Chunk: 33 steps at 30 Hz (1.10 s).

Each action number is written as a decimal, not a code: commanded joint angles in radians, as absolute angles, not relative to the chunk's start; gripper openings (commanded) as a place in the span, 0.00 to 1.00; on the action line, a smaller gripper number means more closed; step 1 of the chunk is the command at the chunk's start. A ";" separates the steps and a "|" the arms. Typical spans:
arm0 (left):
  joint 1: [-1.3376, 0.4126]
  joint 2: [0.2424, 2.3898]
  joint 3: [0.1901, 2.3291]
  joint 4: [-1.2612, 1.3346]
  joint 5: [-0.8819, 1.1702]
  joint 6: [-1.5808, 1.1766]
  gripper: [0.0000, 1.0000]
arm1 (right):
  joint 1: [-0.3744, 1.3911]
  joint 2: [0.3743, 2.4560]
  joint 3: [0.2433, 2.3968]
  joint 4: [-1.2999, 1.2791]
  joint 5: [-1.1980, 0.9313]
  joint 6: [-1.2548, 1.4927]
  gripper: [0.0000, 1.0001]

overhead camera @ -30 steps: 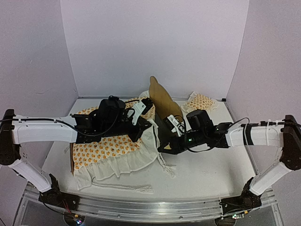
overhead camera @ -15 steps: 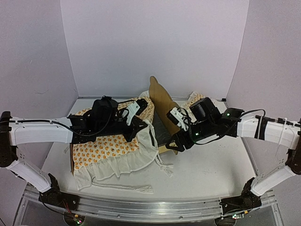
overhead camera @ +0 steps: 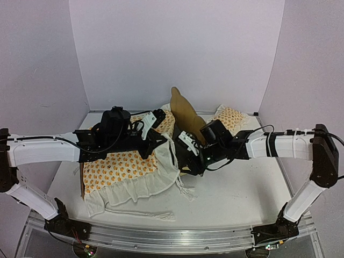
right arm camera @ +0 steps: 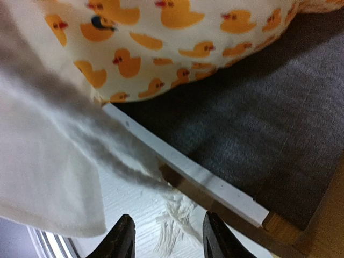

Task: Set up the pet bed

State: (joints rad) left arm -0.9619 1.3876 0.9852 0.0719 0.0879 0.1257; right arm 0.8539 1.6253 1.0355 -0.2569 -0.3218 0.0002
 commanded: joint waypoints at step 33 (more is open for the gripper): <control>-0.925 1.406 1.027 0.120 0.164 0.124 0.00 | 0.896 1.511 1.251 -0.938 -0.170 0.228 0.00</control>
